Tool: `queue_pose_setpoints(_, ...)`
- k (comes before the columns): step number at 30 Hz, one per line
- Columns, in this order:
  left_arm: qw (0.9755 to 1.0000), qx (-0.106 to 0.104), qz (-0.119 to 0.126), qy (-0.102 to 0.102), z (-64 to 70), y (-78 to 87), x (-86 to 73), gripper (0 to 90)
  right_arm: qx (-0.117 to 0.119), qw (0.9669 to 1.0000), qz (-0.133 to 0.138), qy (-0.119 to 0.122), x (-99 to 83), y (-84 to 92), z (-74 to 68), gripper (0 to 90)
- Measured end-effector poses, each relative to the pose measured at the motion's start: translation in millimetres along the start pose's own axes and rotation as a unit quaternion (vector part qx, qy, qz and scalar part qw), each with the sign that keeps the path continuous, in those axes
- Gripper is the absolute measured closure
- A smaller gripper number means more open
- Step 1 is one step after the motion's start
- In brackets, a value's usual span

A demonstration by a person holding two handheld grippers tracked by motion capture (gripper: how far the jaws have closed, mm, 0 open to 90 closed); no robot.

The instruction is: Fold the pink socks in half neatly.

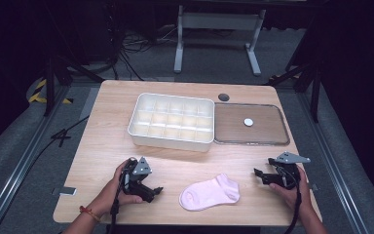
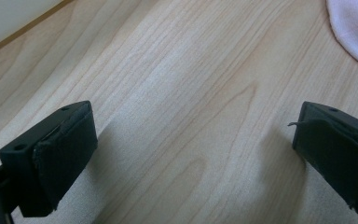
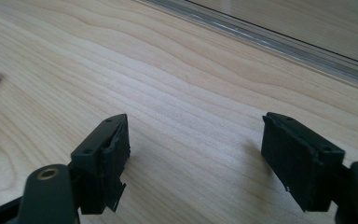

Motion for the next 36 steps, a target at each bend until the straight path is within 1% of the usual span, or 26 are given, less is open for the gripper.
queue_pose_setpoints(1, 1.0000, 0.000, 0.000, 0.000, 0.2, 0.1, -0.1, 0.0, 0.020, 0.9997, 0.014, 0.008, -1.0, 3.2, -1.0, 30.2)
queue_pose_setpoints(4, 1.0000, 0.000, -0.001, 0.001, 0.2, 0.2, -0.1, 0.0, 0.023, 0.9995, 0.021, 0.010, -0.2, 5.5, -3.0, 31.7)
queue_pose_setpoints(6, 1.0000, 0.000, 0.000, 0.000, 0.2, -0.1, 0.1, 0.0, 0.028, 0.9991, 0.027, 0.013, 1.2, 8.7, -7.4, 36.3)
queue_pose_setpoints(8, 1.0000, 0.000, -0.001, -0.001, 0.2, -0.2, 0.3, 0.3, 0.031, 0.9990, 0.029, 0.017, 2.1, 10.4, -9.6, 36.9)
queue_pose_setpoints(10, 1.0000, 0.001, 0.000, -0.001, 0.7, -0.7, 0.7, 0.3, 0.039, 0.9984, 0.034, 0.025, 5.0, 13.9, -17.2, 39.5)
queue_pose_setpoints(13, 1.0000, 0.002, 0.000, -0.001, 0.9, -0.7, 0.8, 0.3, 0.056, 0.9970, 0.038, 0.038, 8.5, 18.1, -30.2, 39.7)
queue_pose_setpoints(14, 1.0000, 0.003, 0.000, -0.002, 1.0, -0.6, 0.7, 0.3, 0.058, 0.9967, 0.039, 0.040, 9.1, 18.9, -33.2, 39.6)
queue_pose_setpoints(15, 1.0000, 0.003, 0.001, -0.001, 1.1, -0.6, 0.7, 0.3, 0.068, 0.9958, 0.043, 0.045, 10.3, 20.9, -38.6, 39.8)
queue_pose_setpoints(18, 1.0000, 0.007, 0.002, 0.004, 1.9, -0.6, 0.4, 0.3, 0.085, 0.9939, 0.047, 0.052, 13.8, 23.0, -48.4, 41.4)
queue_pose_setpoints(19, 1.0000, 0.006, 0.003, 0.004, 2.0, -0.7, 0.4, 0.3, 0.097, 0.9925, 0.047, 0.057, 15.3, 23.2, -52.5, 44.2)
queue_pose_setpoints(20, 1.0000, 0.006, 0.003, 0.004, 2.0, -0.7, 0.4, 0.3, 0.097, 0.9925, 0.047, 0.057, 15.3, 23.2, -52.5, 44.2)
queue_pose_setpoints(22, 1.0000, 0.006, 0.002, 0.004, 2.0, -0.7, 0.4, 0.3, 0.117, 0.9899, 0.042, 0.067, 18.0, 22.9, -60.8, 49.4)
queue_pose_setpoints(24, 1.0000, 0.007, 0.002, 0.005, 2.3, -0.6, 0.5, 0.3, 0.139, 0.9862, 0.040, 0.081, 20.0, 22.4, -69.9, 54.8)
queue_pose_setpoints(26, 0.9999, 0.009, -0.004, 0.004, 2.7, 0.1, 1.3, 0.6, 0.150, 0.9829, 0.036, 0.100, 22.4, 21.3, -81.7, 58.6)
queue_pose_setpoints(27, 0.9999, 0.008, -0.005, 0.008, 4.1, 0.6, 1.9, 1.5, 0.157, 0.9810, 0.035, 0.108, 23.4, 20.7, -87.2, 61.3)
queue_pose_setpoints(28, 0.9999, 0.008, -0.004, 0.006, 5.5, 1.4, 2.5, 3.7, 0.163, 0.9789, 0.034, 0.117, 24.5, 20.3, -93.0, 63.9)
queue_pose_setpoints(29, 1.0000, 0.002, -0.003, 0.004, 5.8, 1.6, 2.6, 7.0, 0.171, 0.9763, 0.034, 0.128, 25.7, 19.0, -100.4, 66.0)
queue_pose_setpoints(30, 1.0000, 0.001, 0.001, 0.005, 6.9, 1.9, 3.4, 9.4, 0.175, 0.9747, 0.033, 0.135, 26.5, 17.9, -104.8, 67.7)
queue_pose_setpoints(31, 1.0000, -0.002, 0.004, 0.004, 7.7, 2.4, 4.3, 13.4, 0.181, 0.9725, 0.030, 0.143, 27.3, 16.5, -111.2, 70.3)
queue_pose_setpoints(32, 1.0000, -0.006, 0.001, 0.002, 7.7, 3.0, 5.1, 17.9, 0.183, 0.9706, 0.030, 0.154, 27.9, 14.8, -117.6, 72.3)
queue_pose_setpoints(33, 0.9998, -0.016, 0.004, 0.007, 8.8, 3.1, 6.2, 19.4, 0.186, 0.9692, 0.028, 0.159, 28.4, 13.6, -122.2, 74.0)
queue_pose_setpoints(34, 0.9997, -0.023, 0.003, 0.008, 9.5, 3.2, 7.1, 21.3, 0.194, 0.9661, 0.025, 0.168, 29.3, 10.4, -130.2, 75.6)
queue_pose_setpoints(36, 0.9995, -0.031, 0.010, 0.007, 13.4, 2.8, 10.6, 25.9, 0.196, 0.9638, 0.021, 0.180, 29.9, 6.8, -137.7, 78.6)
Point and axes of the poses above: each handheld gripper's, and its own axes: y roughly backward along the jaws, x roughly out of its top, z roughly to its right, the point moved 1 cm from there along -y, roughly forward along the jaws, and after that the axes turned 1 degree about -x, right-handed, at the moved point
